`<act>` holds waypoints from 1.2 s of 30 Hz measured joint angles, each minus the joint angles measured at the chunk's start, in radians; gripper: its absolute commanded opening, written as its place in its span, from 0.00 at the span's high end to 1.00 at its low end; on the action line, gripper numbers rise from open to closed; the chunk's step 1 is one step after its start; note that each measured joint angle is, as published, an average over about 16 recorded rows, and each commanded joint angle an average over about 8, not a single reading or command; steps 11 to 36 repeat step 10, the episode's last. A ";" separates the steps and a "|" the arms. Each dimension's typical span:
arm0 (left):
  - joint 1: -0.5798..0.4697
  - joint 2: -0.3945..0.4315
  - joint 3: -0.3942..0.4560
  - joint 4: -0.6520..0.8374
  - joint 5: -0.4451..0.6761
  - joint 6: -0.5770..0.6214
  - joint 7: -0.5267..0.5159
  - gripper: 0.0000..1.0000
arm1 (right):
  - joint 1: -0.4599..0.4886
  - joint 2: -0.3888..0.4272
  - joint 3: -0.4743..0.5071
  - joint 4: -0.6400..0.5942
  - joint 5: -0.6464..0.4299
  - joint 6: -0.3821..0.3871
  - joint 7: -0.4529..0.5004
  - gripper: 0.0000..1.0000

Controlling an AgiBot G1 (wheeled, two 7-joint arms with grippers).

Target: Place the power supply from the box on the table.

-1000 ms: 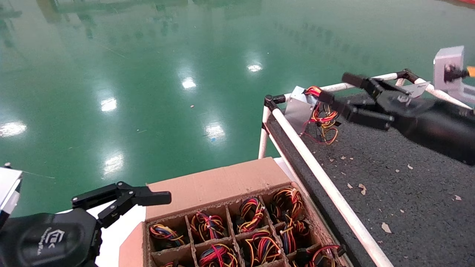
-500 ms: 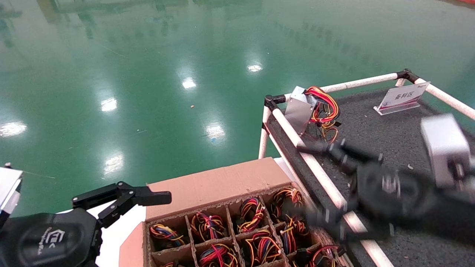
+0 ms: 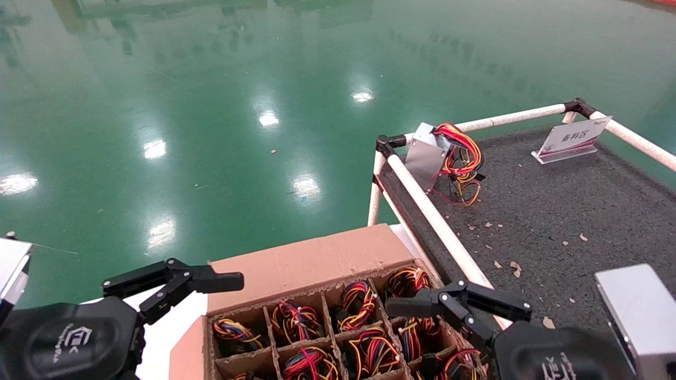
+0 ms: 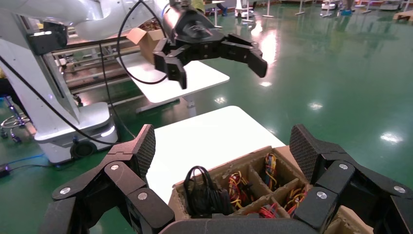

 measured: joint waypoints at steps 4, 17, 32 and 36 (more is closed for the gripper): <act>0.000 0.000 0.000 0.000 0.000 0.000 0.000 0.00 | 0.006 -0.002 0.000 -0.013 -0.001 0.002 -0.002 0.00; 0.000 0.000 0.000 0.000 0.000 0.000 0.000 0.00 | 0.012 -0.005 -0.001 -0.024 -0.003 0.005 -0.003 0.00; 0.000 0.000 0.000 0.000 0.000 0.000 0.000 0.00 | 0.012 -0.005 -0.001 -0.024 -0.003 0.005 -0.003 0.00; 0.000 0.000 0.000 0.000 0.000 0.000 0.000 0.00 | 0.012 -0.005 -0.001 -0.024 -0.003 0.005 -0.003 0.00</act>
